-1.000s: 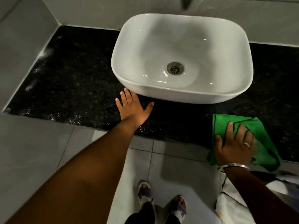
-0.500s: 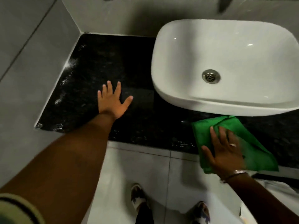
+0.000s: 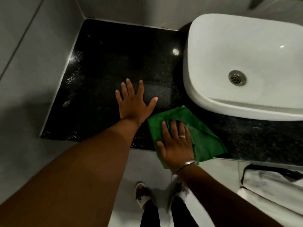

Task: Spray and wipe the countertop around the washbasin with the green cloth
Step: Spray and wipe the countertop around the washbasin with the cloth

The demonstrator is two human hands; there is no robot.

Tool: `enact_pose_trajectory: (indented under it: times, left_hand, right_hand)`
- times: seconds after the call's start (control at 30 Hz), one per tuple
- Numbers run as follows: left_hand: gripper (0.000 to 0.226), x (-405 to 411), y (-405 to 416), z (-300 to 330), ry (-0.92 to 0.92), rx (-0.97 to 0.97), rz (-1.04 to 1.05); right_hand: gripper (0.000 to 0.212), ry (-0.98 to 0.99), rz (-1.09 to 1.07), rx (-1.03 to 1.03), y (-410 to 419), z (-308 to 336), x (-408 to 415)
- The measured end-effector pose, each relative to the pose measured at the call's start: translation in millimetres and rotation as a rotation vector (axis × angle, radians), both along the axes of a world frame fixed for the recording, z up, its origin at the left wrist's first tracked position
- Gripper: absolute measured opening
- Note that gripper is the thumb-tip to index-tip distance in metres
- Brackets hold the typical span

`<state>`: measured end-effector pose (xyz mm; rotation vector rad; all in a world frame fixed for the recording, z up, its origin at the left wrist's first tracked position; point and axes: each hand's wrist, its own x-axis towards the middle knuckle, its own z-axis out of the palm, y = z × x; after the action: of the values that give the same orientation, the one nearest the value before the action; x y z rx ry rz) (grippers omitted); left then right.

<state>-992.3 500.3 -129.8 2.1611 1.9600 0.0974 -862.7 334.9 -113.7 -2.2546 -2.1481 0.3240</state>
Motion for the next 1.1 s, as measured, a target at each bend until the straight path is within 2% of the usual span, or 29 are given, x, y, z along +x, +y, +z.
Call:
enact_pose_trajectory:
  times: [0.07, 0.1, 0.27, 0.37, 0.43, 0.5, 0.6, 0.7, 0.8, 0.97, 1.1]
  left_hand:
    - [0.093, -1, 0, 0, -0.001, -0.009, -0.004]
    - [0.093, -1, 0, -1, 0.003, -0.011, -0.008]
    - [0.094, -3, 0, -4, 0.016, 0.008, -0.005]
    - [0.093, -2, 0, -1, 0.035, -0.018, -0.007]
    - [0.094, -3, 1, 4, 0.037, -0.062, -0.031]
    - [0.095, -22, 8, 9, 0.059, -0.038, -0.027]
    - [0.094, -97, 34, 19, 0.164, 0.057, 0.068]
    - [0.088, -158, 45, 23, 0.255, -0.009, -0.060]
    - [0.074, -165, 38, 11, 0.182, -0.005, -0.107]
    - [0.066, -172, 37, 3, 0.089, 0.005, -0.088]
    - [0.061, -173, 37, 9, 0.009, -0.018, -0.087]
  right_hand:
    - [0.061, -0.026, 0.117, -0.021, -19, 2, 41]
    - [0.061, -0.050, 0.094, -0.030, -30, 2, 70]
    - [0.075, -0.100, -0.407, -0.117, -63, 14, 202]
    - [0.074, -0.099, -0.623, -0.078, -57, 21, 195]
    - [0.075, -0.070, -0.680, -0.042, -51, 20, 171]
    - [0.077, -0.030, -0.614, -0.080, -44, 14, 142]
    - [0.081, 0.029, -0.415, -0.124, -31, 7, 85]
    - [0.086, 0.064, -0.190, -0.086, -12, 4, 18]
    - [0.085, 0.093, -0.072, -0.090, 18, 3, -45]
    - [0.081, 0.168, -0.024, -0.159, 60, 7, -142]
    - [0.069, 0.258, 0.081, -0.237, 76, 28, -142]
